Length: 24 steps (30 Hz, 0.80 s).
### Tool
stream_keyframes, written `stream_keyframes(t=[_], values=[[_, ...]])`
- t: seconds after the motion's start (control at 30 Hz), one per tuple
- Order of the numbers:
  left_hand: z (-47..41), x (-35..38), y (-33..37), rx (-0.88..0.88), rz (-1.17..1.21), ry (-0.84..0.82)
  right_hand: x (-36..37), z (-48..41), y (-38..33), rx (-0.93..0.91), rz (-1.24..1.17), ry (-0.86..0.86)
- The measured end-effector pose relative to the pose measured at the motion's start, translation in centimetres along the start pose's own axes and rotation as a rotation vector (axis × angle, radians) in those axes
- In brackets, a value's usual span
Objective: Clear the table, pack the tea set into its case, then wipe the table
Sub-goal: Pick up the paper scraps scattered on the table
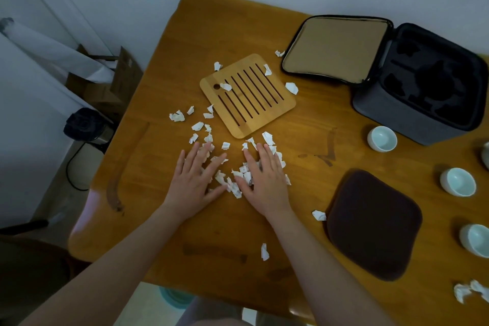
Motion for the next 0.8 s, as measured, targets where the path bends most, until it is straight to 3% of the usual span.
stream_keyframes(t=[0.17, 0.43, 0.8], values=[[-2.3, -0.5, -0.9, -0.060, 0.035, 0.009, -0.9, -0.6, 0.3, -0.009, 0.007, 0.119], [-4.1, -0.6, -1.0, -0.045, 0.064, 0.053, -0.2, -2.2, 0.8, 0.035, 0.039, 0.062], [-3.7, -1.3, -0.4, -0.010, 0.118, 0.239, -0.4, -1.5, 0.0, -0.008, 0.063, 0.326]])
Point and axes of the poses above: each hand's wrist, its own z-axis away from the middle knuckle, its own x-axis out of the palm, y = z × x, the point moved 3 cm from there along -z, towards the middle knuckle, and after that the axes turned 8 degrees about -y, right-handed, at the moved point
